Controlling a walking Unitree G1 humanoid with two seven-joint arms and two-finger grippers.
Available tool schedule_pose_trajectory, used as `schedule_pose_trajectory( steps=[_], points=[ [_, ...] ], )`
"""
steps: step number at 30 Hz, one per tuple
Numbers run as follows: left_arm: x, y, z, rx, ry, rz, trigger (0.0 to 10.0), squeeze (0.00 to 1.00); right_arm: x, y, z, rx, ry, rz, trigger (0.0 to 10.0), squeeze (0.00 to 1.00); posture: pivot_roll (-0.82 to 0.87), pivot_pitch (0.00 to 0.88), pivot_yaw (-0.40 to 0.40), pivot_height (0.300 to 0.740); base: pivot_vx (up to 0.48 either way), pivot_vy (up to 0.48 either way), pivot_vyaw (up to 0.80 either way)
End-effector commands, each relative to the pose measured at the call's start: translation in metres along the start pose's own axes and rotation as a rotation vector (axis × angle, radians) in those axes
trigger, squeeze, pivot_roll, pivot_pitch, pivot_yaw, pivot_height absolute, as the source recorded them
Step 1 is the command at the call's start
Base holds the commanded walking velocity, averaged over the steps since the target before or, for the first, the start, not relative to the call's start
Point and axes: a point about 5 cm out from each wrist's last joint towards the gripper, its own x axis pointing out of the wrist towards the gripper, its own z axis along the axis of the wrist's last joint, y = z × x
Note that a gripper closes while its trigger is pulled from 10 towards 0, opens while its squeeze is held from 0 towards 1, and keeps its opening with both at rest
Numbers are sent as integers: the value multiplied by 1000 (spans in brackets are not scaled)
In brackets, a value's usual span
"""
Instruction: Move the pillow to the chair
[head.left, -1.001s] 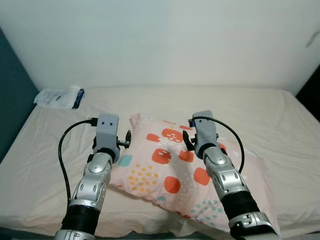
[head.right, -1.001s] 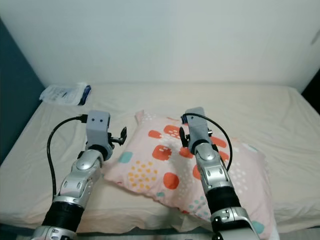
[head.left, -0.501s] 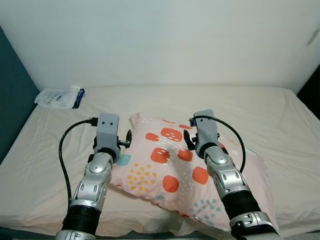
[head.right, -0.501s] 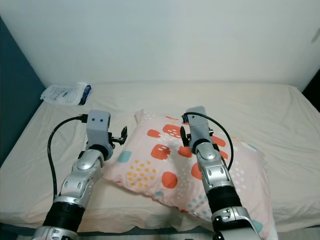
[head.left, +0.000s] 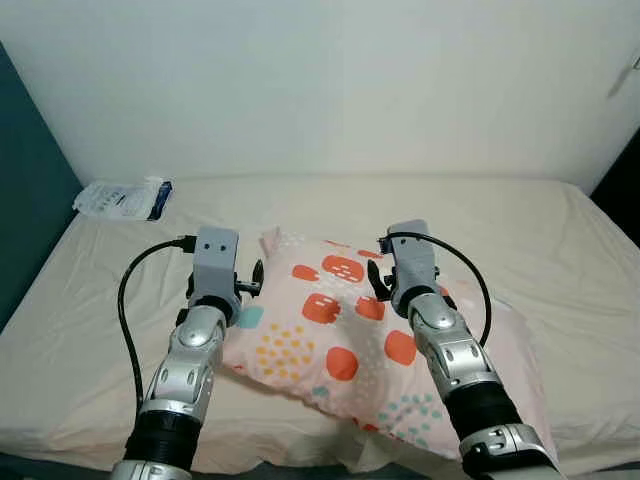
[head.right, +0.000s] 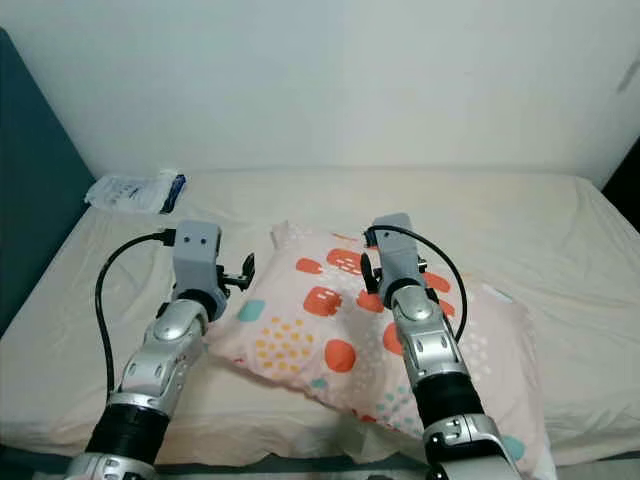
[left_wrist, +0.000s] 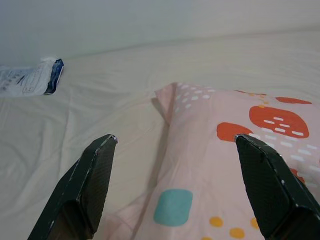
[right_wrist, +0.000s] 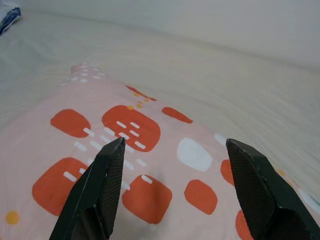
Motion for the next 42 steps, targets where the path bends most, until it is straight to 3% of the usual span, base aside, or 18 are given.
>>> schedule_pose_trajectory(
  steps=[1,21,29,36,39,42],
  points=[
    [-1,2,-1,6,3,6,10000,0,-1,1,1,9,-6,3,10000,0,9,76,11,656,0,0,0],
    [4,-1,2,18,2,-28,10000,0,-2,4,5,27,-34,21,10000,0,7,75,18,622,0,0,0],
    [18,13,7,36,25,-39,10000,0,-4,3,7,40,-66,30,10000,0,4,76,27,598,0,0,0],
    [30,16,13,-13,35,-78,10000,0,-3,1,7,26,-51,-2,10000,0,4,78,27,588,0,0,0],
    [45,16,21,-90,77,-168,10000,0,-3,0,9,46,-55,-3,10000,0,-1,89,31,583,0,0,0],
    [52,23,21,-135,138,-177,10000,0,-5,-2,10,72,-67,-1,10000,0,-5,94,34,573,0,0,0]
  ],
)
